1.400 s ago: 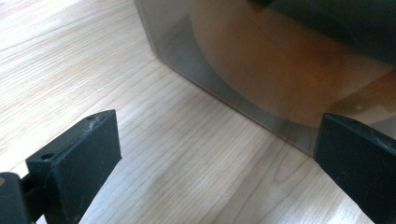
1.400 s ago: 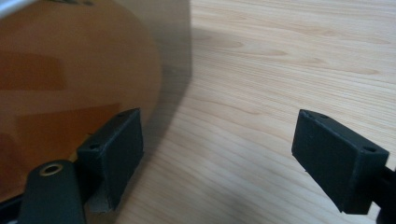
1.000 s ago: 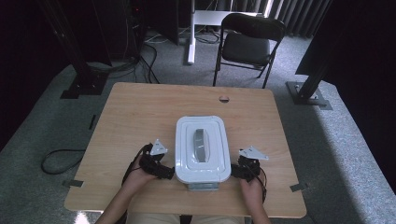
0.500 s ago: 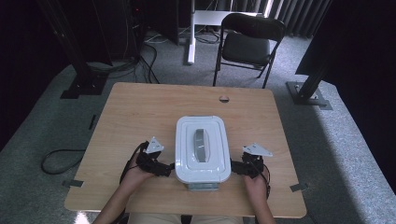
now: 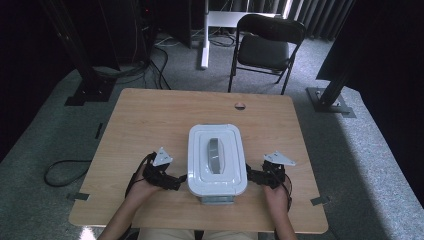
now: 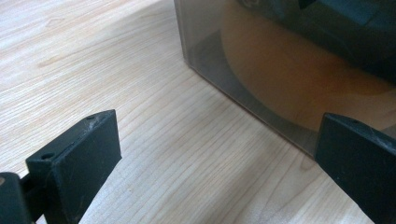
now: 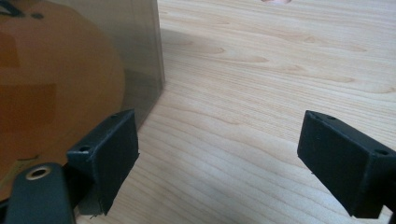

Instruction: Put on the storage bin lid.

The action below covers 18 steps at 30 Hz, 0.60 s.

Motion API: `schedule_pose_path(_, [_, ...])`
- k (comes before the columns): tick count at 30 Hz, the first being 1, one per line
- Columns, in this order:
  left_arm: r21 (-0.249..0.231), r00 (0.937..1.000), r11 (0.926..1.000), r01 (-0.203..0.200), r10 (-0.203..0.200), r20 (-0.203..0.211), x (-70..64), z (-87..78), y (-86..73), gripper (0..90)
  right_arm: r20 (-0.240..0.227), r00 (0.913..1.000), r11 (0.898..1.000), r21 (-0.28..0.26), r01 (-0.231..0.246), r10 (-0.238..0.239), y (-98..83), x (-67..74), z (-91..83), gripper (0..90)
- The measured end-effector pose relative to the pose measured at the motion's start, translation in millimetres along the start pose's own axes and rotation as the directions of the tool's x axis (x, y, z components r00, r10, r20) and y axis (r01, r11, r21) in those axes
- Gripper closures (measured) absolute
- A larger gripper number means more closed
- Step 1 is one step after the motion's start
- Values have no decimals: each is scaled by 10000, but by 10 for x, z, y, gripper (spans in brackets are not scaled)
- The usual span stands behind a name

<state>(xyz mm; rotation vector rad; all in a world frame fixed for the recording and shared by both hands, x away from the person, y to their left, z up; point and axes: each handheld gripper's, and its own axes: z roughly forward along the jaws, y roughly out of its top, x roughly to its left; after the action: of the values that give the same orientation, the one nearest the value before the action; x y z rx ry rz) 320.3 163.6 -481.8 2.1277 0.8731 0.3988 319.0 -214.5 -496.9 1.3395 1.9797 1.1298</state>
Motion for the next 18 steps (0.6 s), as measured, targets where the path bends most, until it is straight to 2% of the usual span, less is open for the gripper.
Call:
schedule_pose_path(9, [-95,10000,9999,-81,81,-15,-3,-69,-17,13,53,10000,9999,-102,49,-49,18,-29,-40,122])
schedule_pose_path(18, [-162,9990,9995,282,-287,-335,108,-132,-119,13,124,9998,9995,-286,137,-134,-15,-109,-112,122])
